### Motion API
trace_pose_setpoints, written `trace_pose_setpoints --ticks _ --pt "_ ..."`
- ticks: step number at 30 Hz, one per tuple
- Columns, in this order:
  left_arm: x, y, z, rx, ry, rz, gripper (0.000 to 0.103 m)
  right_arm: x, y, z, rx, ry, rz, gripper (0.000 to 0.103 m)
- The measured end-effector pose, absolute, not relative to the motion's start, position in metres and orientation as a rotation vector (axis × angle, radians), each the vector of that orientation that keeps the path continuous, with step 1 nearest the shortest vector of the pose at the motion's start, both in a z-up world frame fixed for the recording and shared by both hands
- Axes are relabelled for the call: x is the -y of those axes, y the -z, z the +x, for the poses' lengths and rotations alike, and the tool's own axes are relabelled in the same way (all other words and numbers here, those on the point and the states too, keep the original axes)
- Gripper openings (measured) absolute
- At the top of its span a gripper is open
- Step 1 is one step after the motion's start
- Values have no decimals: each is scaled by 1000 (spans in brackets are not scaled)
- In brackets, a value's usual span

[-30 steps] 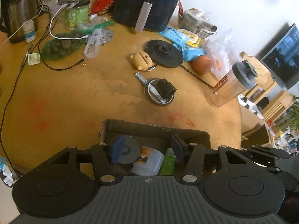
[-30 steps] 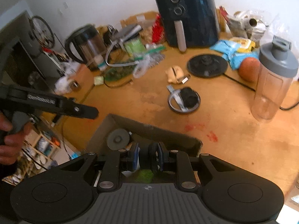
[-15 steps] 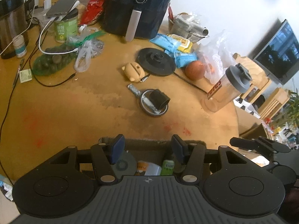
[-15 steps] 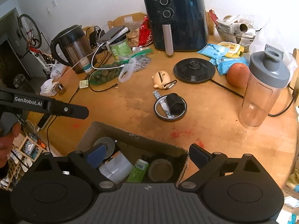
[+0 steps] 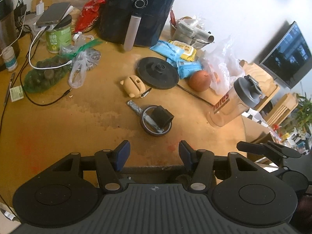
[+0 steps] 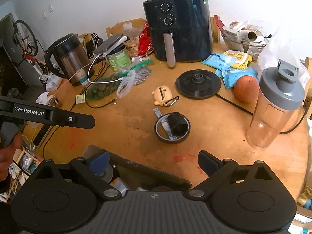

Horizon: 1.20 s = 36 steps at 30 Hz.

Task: Organize objects
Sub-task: 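Withdraw both open tools from the box back over the table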

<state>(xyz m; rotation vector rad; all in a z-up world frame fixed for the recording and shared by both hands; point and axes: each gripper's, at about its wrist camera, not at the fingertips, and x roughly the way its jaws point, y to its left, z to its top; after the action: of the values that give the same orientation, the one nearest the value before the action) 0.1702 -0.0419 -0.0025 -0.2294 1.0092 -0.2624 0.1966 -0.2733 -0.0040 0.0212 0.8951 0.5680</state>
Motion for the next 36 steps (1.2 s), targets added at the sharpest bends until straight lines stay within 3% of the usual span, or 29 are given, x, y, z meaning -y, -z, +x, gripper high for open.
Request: trace_pose_setpoints --ticks 17,36 --pt "54 -16 186 -1034 309 -132 54 285 6 195 -839 -477 146 99" --pt "56 -33 224 -909 402 -169 54 283 -35 217 -747 -386 110 100"
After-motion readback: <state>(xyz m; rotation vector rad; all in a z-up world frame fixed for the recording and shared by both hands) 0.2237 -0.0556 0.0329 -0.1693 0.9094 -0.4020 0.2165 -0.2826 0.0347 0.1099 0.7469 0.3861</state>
